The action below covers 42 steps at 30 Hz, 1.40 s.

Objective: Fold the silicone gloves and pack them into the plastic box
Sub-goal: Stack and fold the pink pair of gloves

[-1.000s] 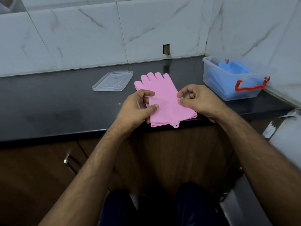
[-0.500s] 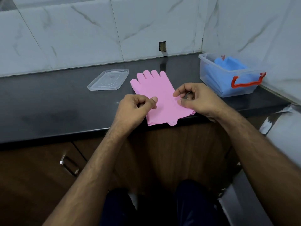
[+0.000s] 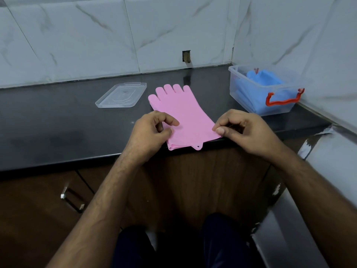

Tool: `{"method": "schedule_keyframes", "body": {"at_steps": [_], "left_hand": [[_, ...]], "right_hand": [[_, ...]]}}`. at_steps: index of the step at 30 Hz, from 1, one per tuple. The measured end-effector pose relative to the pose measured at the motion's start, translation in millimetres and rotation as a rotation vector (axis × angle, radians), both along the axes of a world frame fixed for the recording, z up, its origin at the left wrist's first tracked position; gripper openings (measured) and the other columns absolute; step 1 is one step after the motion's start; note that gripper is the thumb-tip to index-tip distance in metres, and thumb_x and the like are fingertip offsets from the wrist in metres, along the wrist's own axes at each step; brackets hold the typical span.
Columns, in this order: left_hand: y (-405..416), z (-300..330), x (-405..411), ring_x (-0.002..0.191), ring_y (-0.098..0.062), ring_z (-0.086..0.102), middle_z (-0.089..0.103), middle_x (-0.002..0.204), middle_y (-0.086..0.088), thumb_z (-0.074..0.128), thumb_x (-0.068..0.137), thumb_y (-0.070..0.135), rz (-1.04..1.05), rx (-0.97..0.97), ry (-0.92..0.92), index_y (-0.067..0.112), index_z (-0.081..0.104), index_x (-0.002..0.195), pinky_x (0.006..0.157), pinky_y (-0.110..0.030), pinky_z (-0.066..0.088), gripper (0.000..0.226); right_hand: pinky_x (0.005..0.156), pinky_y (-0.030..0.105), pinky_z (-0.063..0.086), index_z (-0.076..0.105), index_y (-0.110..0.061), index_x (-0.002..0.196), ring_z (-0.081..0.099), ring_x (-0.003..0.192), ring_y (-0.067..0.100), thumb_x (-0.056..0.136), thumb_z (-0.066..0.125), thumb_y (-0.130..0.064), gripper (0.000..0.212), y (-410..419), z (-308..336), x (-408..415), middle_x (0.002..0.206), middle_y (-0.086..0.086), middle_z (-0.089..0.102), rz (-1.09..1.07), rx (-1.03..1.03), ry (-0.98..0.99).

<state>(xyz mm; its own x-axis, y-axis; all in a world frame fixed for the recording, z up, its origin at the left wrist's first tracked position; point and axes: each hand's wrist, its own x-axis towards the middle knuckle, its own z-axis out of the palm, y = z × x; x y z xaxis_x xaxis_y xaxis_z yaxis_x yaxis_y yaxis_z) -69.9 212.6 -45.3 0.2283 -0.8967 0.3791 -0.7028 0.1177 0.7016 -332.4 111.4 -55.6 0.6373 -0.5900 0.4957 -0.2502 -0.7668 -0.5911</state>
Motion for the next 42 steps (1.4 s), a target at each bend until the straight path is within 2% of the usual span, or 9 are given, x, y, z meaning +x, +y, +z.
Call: {"method": "schedule_keyframes", "body": {"at_steps": [4, 11, 15, 23, 30, 32, 37, 39, 42], "left_hand": [[1.3, -0.2, -3.7, 0.055, -0.011, 0.04, 0.059, 0.072, -0.025, 0.056, 0.08, -0.006, -0.004, 0.027, 0.014, 0.025, 0.075, 0.078, 0.052, -0.019, 0.036, 0.036], [5.2, 1.6, -6.7, 0.058, -0.016, 0.051, 0.073, 0.077, -0.007, 0.052, 0.081, 0.004, -0.103, 0.065, 0.114, 0.023, 0.079, 0.082, 0.058, -0.023, 0.041, 0.033], [12.3, 1.1, 1.4, 0.077, -0.041, 0.053, 0.068, 0.084, -0.017, 0.056, 0.085, 0.018, -0.334, 0.079, 0.165, 0.018, 0.079, 0.099, 0.076, -0.034, 0.04, 0.027], [15.1, -2.3, 9.5, 0.084, -0.007, 0.05, 0.049, 0.088, 0.014, 0.094, 0.056, 0.048, -0.426, 0.177, -0.157, 0.034, 0.067, 0.121, 0.079, -0.023, 0.044, 0.072], [14.6, -15.5, -3.1, 0.095, -0.016, 0.059, 0.062, 0.097, 0.005, 0.077, 0.088, 0.03, -0.207, -0.083, -0.207, 0.026, 0.077, 0.097, 0.08, -0.049, 0.052, 0.009], [14.3, -15.3, -5.1, 0.105, -0.018, 0.051, 0.059, 0.1, 0.006, 0.071, 0.09, 0.038, -0.141, -0.137, -0.199, 0.019, 0.074, 0.088, 0.088, -0.046, 0.048, 0.019], [10.9, -11.8, -2.1, 0.146, -0.006, 0.04, 0.067, 0.127, 0.013, 0.063, 0.097, 0.042, -0.229, -0.09, -0.143, 0.02, 0.072, 0.105, 0.127, -0.038, 0.002, 0.025], [10.0, -12.0, -1.5, 0.127, -0.008, 0.056, 0.07, 0.106, 0.014, 0.059, 0.099, 0.046, -0.292, -0.072, -0.084, 0.029, 0.069, 0.1, 0.123, -0.025, 0.012, 0.02], [7.7, -6.7, -6.0, 0.08, -0.003, 0.056, 0.061, 0.08, 0.018, 0.051, 0.102, 0.042, -0.344, -0.064, 0.135, 0.036, 0.063, 0.082, 0.08, -0.019, 0.043, 0.024]], "right_hand": [[0.084, 0.032, 0.058, 0.078, -0.017, 0.101, 0.07, 0.094, 0.015, 0.083, 0.081, -0.023, 0.02, -2.0, -0.5, -4.6, 0.102, -0.008, 0.072, 0.029, 0.024, 0.024], [0.076, 0.022, 0.056, 0.079, -0.023, 0.096, 0.068, 0.088, 0.011, 0.073, 0.082, -0.037, 0.027, -4.0, 3.0, -3.0, 0.098, -0.011, 0.068, -0.018, 0.043, 0.045], [0.067, 0.019, 0.05, 0.08, -0.023, 0.089, 0.063, 0.081, 0.009, 0.078, 0.081, -0.034, 0.015, -3.4, 0.9, 3.0, 0.09, -0.011, 0.065, -0.077, 0.004, 0.031], [0.074, 0.02, 0.049, 0.071, -0.016, 0.084, 0.064, 0.082, 0.009, 0.093, 0.059, -0.043, 0.031, -1.8, 2.3, 4.9, 0.085, -0.007, 0.063, -0.021, 0.099, -0.053], [0.075, 0.029, 0.05, 0.072, -0.02, 0.087, 0.065, 0.085, 0.015, 0.092, 0.064, -0.044, 0.026, -3.1, -1.4, 4.9, 0.089, -0.005, 0.064, 0.019, 0.074, -0.05], [0.076, 0.026, 0.049, 0.071, -0.026, 0.093, 0.063, 0.095, 0.017, 0.084, 0.072, -0.05, 0.026, -5.2, -3.5, 3.3, 0.1, -0.005, 0.062, 0.072, 0.064, -0.037], [0.104, 0.02, 0.04, 0.048, -0.037, 0.144, 0.036, 0.138, 0.003, 0.06, 0.077, -0.074, 0.096, -8.4, -4.9, 8.7, 0.149, -0.013, 0.034, 0.063, -0.02, 0.197], [0.106, 0.024, 0.043, 0.051, -0.032, 0.143, 0.036, 0.14, 0.0, 0.069, 0.079, -0.062, 0.085, -9.4, -6.3, 13.2, 0.152, -0.014, 0.035, 0.027, -0.074, 0.176], [0.112, 0.03, 0.042, 0.058, -0.028, 0.139, 0.045, 0.135, 0.003, 0.078, 0.081, -0.042, 0.066, -11.3, 0.0, 19.5, 0.147, -0.011, 0.046, -0.002, -0.068, 0.204]]}}
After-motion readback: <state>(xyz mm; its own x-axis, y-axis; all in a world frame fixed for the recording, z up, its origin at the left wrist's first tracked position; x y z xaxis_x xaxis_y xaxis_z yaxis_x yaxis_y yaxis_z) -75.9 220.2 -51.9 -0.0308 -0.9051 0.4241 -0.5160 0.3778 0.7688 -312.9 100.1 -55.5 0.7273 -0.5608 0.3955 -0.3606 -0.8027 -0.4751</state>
